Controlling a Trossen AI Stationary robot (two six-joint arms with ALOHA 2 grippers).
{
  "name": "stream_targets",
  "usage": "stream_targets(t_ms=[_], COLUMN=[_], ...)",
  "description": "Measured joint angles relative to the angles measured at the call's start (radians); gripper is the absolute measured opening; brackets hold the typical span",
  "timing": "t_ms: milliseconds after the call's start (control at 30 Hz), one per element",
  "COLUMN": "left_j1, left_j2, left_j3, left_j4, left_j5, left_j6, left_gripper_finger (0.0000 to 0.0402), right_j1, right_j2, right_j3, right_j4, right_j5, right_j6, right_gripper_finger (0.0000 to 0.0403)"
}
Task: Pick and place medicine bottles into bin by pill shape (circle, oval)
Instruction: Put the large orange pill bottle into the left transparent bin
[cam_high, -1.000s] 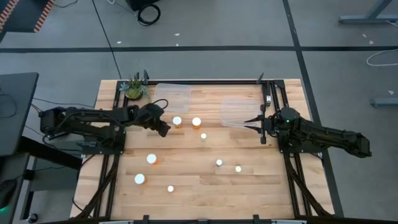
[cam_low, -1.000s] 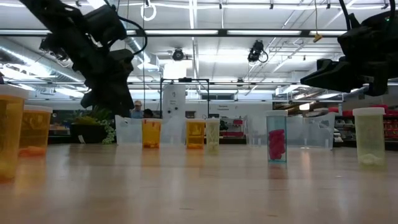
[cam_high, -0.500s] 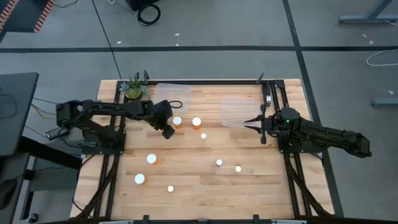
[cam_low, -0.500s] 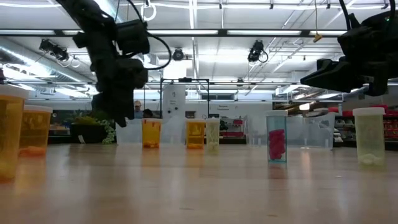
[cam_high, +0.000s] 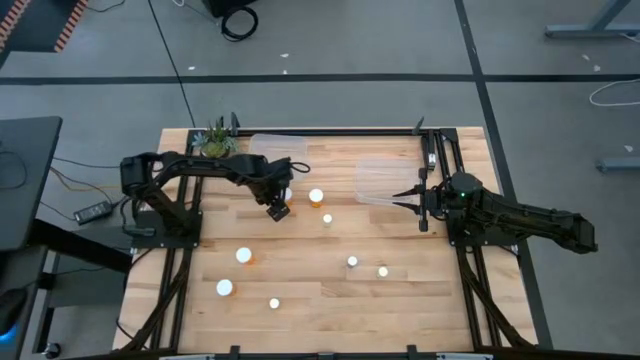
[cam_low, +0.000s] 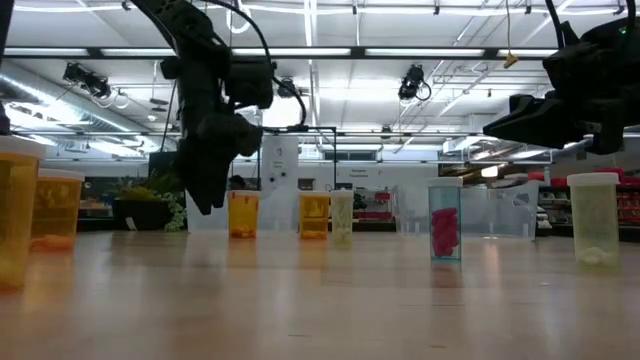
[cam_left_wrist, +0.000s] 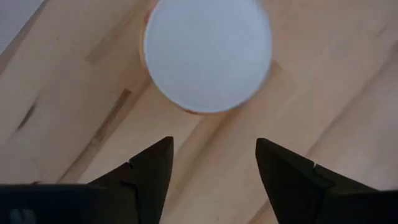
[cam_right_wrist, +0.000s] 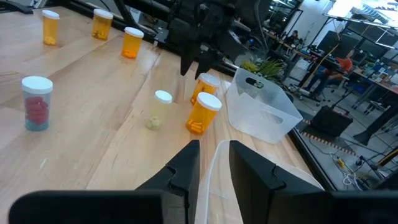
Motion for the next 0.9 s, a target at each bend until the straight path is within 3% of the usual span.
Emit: stream_targets(t_ms=[300,900], left_j1=[0.035,0.04], left_j2=[0.033,0.033], left_j3=[0.018,0.019], left_j4=[0.027,0.18], left_j5=[-0.001,-0.055], left_j6=[0.011,0.074], left_gripper_finger=[0.0289,0.0291], right_j1=[0.0,0.0], right_j2=[0.0,0.0], right_j3=[0.0,0.0], right_j4=[0.0,0.0], right_j5=[0.0,0.0], right_j6=[0.0,0.0], right_gripper_finger=[0.0093,0.0093])
